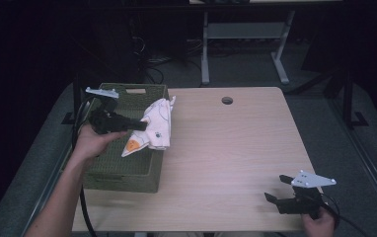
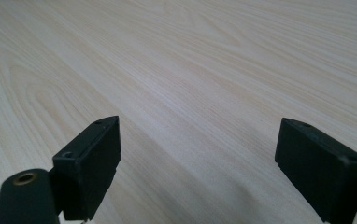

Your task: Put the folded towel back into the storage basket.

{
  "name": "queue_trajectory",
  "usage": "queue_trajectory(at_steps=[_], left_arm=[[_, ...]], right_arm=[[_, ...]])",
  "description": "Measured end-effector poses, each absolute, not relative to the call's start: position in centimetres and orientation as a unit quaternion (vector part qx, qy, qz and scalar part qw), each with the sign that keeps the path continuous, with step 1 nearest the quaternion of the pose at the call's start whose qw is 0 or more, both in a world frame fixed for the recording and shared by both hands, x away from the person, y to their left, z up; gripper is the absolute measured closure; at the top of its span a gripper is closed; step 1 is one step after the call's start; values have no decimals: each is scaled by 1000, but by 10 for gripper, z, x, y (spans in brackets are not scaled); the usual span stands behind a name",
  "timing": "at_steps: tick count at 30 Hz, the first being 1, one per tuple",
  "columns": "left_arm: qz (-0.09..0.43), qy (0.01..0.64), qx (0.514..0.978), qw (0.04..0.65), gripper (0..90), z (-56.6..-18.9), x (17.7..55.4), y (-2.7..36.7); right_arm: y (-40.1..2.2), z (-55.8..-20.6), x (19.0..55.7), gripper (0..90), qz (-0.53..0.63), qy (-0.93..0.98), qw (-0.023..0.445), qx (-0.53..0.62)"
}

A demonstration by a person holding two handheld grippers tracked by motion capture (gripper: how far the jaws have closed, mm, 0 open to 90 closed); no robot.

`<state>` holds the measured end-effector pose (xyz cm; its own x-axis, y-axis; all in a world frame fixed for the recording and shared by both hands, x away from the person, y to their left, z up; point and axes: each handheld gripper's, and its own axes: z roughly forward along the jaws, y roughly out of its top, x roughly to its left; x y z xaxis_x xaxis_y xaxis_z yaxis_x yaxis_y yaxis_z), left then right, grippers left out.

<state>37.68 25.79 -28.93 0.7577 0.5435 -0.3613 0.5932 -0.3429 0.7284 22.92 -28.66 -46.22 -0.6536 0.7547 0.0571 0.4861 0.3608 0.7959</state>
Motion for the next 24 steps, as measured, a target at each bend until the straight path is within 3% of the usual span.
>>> queue_trajectory(at_steps=[24], left_arm=[[-15,371,817,441,817,-311,379,323]], right_arm=[[-284,-467,232,140,405,807,160,399]])
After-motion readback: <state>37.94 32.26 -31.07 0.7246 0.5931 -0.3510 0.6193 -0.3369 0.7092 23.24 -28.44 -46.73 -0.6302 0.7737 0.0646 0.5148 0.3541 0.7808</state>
